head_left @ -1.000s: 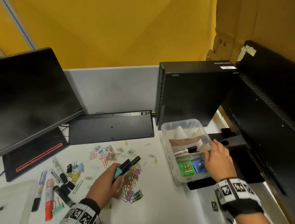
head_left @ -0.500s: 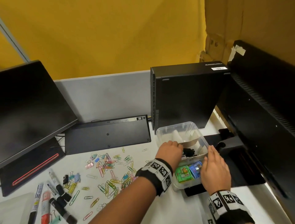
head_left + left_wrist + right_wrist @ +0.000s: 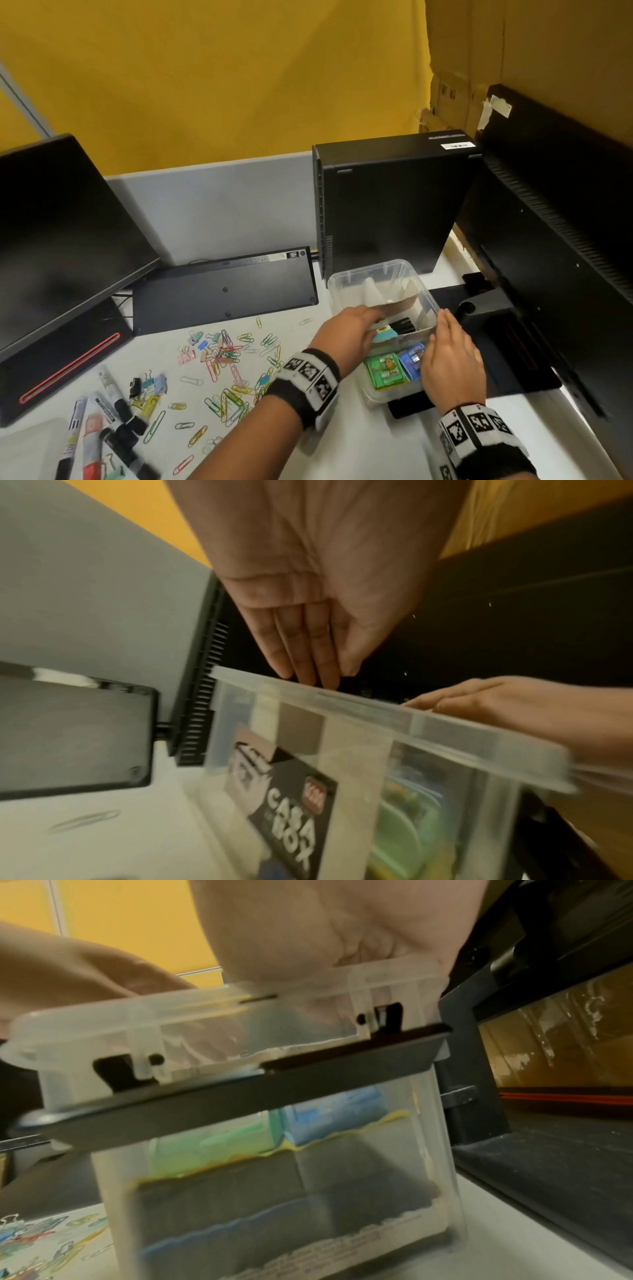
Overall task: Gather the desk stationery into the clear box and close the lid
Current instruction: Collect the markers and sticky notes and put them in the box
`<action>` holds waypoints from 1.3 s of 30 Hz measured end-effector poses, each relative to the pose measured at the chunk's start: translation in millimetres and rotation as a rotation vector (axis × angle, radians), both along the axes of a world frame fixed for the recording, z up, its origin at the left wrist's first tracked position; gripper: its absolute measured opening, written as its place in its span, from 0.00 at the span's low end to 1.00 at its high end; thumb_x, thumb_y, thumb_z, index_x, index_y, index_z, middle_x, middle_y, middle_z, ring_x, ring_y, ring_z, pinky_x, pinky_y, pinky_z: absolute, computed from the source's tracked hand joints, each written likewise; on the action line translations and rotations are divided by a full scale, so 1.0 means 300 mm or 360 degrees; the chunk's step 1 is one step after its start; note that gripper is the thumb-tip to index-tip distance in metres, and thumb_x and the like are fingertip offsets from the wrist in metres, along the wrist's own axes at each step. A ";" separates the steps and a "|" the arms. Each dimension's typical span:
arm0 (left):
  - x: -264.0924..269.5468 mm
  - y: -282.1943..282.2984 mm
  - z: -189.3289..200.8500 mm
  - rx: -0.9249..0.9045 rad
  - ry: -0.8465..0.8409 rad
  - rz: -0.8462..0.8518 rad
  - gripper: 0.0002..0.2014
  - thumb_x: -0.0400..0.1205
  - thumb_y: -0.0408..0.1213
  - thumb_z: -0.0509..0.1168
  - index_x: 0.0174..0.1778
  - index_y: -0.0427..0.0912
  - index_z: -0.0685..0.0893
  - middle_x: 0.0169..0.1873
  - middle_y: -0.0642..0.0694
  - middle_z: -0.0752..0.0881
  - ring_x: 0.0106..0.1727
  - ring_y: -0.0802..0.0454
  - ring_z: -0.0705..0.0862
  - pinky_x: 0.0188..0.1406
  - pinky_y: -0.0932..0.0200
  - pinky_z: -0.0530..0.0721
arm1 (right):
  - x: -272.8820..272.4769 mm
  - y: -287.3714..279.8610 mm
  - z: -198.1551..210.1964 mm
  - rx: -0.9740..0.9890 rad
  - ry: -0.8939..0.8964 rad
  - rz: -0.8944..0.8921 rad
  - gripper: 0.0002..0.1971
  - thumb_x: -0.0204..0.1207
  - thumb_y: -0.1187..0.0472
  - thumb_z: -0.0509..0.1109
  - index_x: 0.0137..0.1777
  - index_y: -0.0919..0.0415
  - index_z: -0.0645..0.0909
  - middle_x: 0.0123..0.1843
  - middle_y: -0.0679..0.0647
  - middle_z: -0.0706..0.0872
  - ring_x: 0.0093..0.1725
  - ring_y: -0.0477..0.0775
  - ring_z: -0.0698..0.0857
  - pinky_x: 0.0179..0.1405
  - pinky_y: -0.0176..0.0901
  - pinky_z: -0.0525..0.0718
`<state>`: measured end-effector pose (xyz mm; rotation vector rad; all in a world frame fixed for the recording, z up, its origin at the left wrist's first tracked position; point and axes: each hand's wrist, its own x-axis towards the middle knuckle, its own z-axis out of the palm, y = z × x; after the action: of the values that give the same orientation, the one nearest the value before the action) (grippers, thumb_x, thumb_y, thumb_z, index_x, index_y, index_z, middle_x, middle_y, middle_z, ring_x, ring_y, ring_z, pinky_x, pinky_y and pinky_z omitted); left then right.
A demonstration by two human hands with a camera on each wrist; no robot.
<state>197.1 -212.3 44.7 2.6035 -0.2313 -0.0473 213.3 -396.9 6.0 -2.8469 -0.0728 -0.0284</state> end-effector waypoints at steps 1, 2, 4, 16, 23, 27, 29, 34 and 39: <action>-0.045 0.027 -0.002 -0.0041 -0.0060 0.0043 0.17 0.85 0.39 0.57 0.70 0.50 0.75 0.65 0.50 0.80 0.65 0.52 0.77 0.65 0.56 0.77 | 0.002 -0.001 -0.003 -0.0023 0.0004 0.0007 0.29 0.83 0.55 0.54 0.83 0.61 0.57 0.83 0.56 0.63 0.78 0.56 0.67 0.76 0.52 0.67; -0.095 0.059 -0.013 -0.0064 -0.0092 0.0097 0.16 0.85 0.40 0.57 0.69 0.51 0.75 0.65 0.52 0.80 0.65 0.54 0.76 0.65 0.58 0.76 | 0.003 -0.001 -0.007 -0.0057 0.0009 0.0012 0.29 0.83 0.56 0.55 0.83 0.61 0.57 0.83 0.56 0.62 0.78 0.57 0.67 0.77 0.52 0.66; -0.201 0.133 -0.040 -0.0087 -0.0089 0.0221 0.15 0.85 0.41 0.56 0.68 0.54 0.76 0.63 0.56 0.79 0.65 0.58 0.75 0.65 0.60 0.75 | 0.005 0.004 -0.012 -0.0153 -0.0012 0.0018 0.29 0.82 0.56 0.58 0.82 0.63 0.59 0.82 0.59 0.64 0.78 0.60 0.67 0.77 0.56 0.65; -0.834 0.661 -0.194 -0.0121 0.0106 0.1139 0.11 0.83 0.38 0.61 0.57 0.57 0.82 0.54 0.61 0.82 0.56 0.63 0.79 0.58 0.62 0.79 | -0.173 0.331 0.035 0.0353 -0.0345 0.0771 0.18 0.80 0.60 0.56 0.68 0.59 0.75 0.73 0.54 0.74 0.76 0.58 0.68 0.74 0.59 0.71; -1.025 0.965 -0.209 0.0198 0.0220 0.1364 0.14 0.83 0.33 0.58 0.59 0.53 0.82 0.56 0.50 0.81 0.56 0.51 0.77 0.55 0.57 0.77 | -0.405 0.706 -0.039 0.0364 -0.0141 0.1372 0.13 0.77 0.57 0.55 0.53 0.52 0.80 0.51 0.45 0.81 0.54 0.47 0.77 0.53 0.39 0.80; -1.035 1.093 -0.198 0.0429 0.0371 0.1226 0.20 0.82 0.33 0.61 0.68 0.54 0.77 0.65 0.53 0.76 0.62 0.53 0.74 0.64 0.57 0.76 | -0.533 0.926 -0.109 0.0184 0.0024 0.1693 0.14 0.79 0.53 0.52 0.49 0.52 0.79 0.46 0.46 0.82 0.46 0.49 0.78 0.45 0.43 0.83; -1.020 1.138 -0.197 0.0500 0.0440 0.1091 0.22 0.81 0.31 0.60 0.70 0.55 0.75 0.67 0.54 0.75 0.64 0.53 0.74 0.65 0.56 0.76 | -0.589 1.018 -0.144 0.0108 0.0152 0.1797 0.16 0.79 0.53 0.49 0.52 0.55 0.79 0.50 0.49 0.82 0.50 0.52 0.78 0.46 0.45 0.81; -0.980 1.214 -0.214 0.0656 0.0536 0.0694 0.20 0.83 0.32 0.59 0.70 0.52 0.75 0.67 0.51 0.74 0.66 0.52 0.73 0.66 0.58 0.74 | -0.692 1.164 -0.192 -0.0128 0.0393 0.1736 0.14 0.81 0.52 0.57 0.62 0.57 0.73 0.58 0.53 0.79 0.55 0.55 0.78 0.44 0.46 0.75; -0.947 1.250 -0.233 0.0664 0.0603 0.0508 0.15 0.83 0.41 0.61 0.66 0.50 0.77 0.62 0.48 0.74 0.61 0.50 0.74 0.61 0.58 0.78 | -0.703 1.187 -0.215 -0.0124 0.0535 0.1517 0.13 0.80 0.56 0.57 0.63 0.55 0.72 0.58 0.52 0.79 0.51 0.52 0.78 0.46 0.42 0.77</action>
<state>-87.1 162.6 -25.2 2.9359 0.3672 -0.5187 2.5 -40.9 -58.6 -2.5429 -1.3316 0.6453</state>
